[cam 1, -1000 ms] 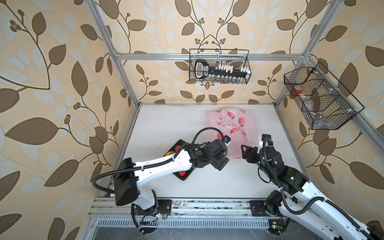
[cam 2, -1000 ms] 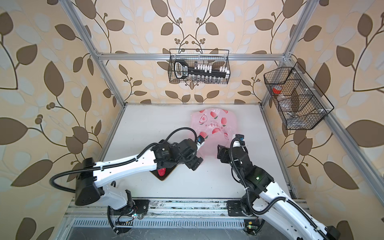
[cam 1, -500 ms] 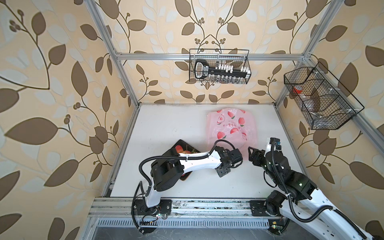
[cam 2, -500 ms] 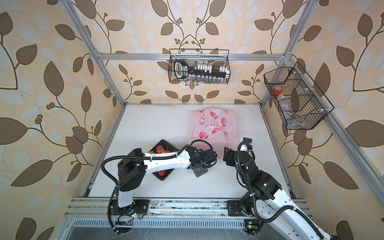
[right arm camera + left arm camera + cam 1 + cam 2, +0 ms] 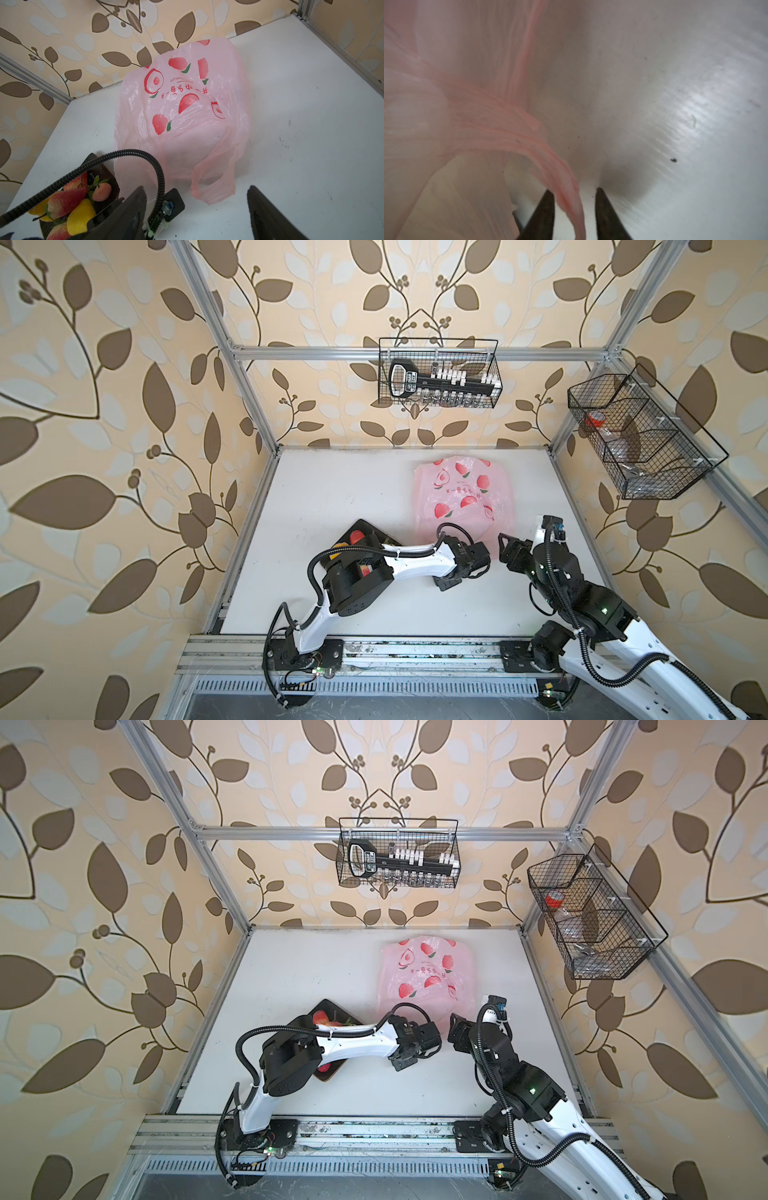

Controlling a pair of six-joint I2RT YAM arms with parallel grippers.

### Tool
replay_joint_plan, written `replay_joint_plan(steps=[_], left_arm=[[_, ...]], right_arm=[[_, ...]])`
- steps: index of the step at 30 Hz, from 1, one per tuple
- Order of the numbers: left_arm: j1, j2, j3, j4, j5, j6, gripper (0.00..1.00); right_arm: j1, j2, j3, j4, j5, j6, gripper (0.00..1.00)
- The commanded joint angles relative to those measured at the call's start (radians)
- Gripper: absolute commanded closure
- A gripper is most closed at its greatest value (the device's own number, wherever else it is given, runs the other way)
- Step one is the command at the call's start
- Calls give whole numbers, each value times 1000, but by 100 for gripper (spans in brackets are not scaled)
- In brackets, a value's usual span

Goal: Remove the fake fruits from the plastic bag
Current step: 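Grasp the bag handle with the left gripper while the right reaches into the bag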

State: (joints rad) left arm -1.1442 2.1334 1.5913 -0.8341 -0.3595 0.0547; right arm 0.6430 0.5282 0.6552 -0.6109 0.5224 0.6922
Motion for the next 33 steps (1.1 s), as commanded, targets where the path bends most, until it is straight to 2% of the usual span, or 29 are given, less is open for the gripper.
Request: replay_joint_plan(steps=[1, 4, 6, 15, 23, 27, 30, 33], left_arm=[[5, -23, 53, -42, -58, -11, 82], [3, -79, 53, -26, -75, -30, 90], [4, -148, 26, 19, -79, -47, 100], [5, -472, -151, 302, -123, -188, 100], [33, -617, -281, 538, -29, -321, 100], [36, -609, -280, 550, -2, -340, 100], [37, -606, -286, 561, 4, -363, 100], [38, -613, -293, 579, -7, -395, 100]], right_arm=[[-2, -15, 32, -31, 31, 9, 23], [-3, -11, 32, -30, 33, 10, 23], [-3, 0, 27, -18, 27, 12, 23], [-5, 119, -3, 152, -65, 4, 23], [-56, 331, -25, 411, -208, -18, 26], [-106, 470, -27, 569, -292, -39, 32], [-125, 581, -18, 641, -360, -42, 41], [-127, 660, -38, 725, -382, -30, 50]])
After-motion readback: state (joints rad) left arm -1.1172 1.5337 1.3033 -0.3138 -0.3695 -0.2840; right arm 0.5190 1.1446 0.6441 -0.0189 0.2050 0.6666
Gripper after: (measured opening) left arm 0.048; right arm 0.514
